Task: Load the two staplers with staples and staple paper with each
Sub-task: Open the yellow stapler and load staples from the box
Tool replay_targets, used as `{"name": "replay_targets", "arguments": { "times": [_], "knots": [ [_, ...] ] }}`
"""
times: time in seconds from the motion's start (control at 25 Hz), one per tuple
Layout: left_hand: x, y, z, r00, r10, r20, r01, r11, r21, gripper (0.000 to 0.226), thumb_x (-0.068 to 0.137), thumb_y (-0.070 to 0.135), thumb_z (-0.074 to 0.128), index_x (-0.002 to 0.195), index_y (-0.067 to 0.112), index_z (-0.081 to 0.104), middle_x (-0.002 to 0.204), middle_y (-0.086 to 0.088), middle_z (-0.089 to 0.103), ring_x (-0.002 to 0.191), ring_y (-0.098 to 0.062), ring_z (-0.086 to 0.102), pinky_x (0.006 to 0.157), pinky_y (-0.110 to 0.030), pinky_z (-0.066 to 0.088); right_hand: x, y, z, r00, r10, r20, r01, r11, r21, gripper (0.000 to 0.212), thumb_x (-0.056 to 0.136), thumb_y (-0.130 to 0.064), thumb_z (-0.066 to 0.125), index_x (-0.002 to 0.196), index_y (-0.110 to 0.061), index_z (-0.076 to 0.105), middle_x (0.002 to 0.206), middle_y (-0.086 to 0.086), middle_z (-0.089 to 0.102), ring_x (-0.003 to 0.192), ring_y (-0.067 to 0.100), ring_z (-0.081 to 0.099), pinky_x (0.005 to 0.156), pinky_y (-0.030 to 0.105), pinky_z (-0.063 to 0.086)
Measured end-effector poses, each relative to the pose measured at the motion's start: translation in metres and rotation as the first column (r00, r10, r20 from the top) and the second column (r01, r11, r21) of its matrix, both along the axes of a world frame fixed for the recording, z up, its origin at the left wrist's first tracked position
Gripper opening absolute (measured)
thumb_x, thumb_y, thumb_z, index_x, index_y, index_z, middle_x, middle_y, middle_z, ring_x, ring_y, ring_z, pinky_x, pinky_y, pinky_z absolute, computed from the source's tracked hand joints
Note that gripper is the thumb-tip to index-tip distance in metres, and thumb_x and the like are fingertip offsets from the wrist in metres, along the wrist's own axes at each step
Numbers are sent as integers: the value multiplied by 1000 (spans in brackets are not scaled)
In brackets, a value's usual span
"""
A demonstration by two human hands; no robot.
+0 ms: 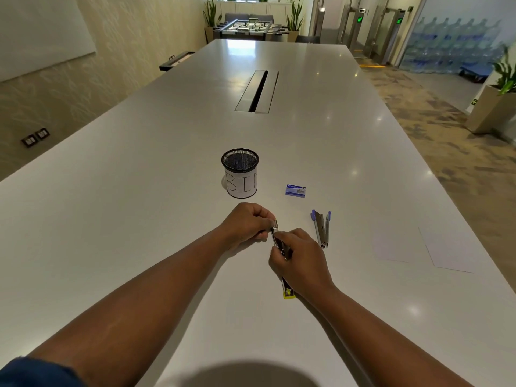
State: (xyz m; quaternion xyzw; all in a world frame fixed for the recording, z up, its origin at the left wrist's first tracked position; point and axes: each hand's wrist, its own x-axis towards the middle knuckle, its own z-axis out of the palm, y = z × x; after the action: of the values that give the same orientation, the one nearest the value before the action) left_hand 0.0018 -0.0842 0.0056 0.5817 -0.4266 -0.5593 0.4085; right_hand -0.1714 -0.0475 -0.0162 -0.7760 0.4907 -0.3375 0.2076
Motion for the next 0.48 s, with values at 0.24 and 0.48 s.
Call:
{"name": "replay_targets", "arguments": {
  "times": [0.24, 0.48],
  "knots": [
    [1, -3, -3, 1000, 5, 12, -5, 1000, 9, 10, 86, -2, 69, 96, -3, 70, 64, -13, 66, 47, -15, 50, 58, -29, 53, 0, -1, 0, 1000, -5, 10, 5, 1000, 26, 26, 85, -23, 66, 110, -16, 72, 89, 0, 68, 78, 17, 62, 69, 34, 55],
    [1, -9, -4, 999, 44, -8, -43, 997, 67, 9, 85, -4, 68, 94, -5, 70, 68, -18, 66, 45, -16, 49, 54, -29, 51, 1, -3, 4, 999, 27, -42, -25, 999, 32, 38, 83, -27, 60, 122, -27, 63, 79, -6, 57, 71, 12, 55, 62, 31, 50]
  ]
}}
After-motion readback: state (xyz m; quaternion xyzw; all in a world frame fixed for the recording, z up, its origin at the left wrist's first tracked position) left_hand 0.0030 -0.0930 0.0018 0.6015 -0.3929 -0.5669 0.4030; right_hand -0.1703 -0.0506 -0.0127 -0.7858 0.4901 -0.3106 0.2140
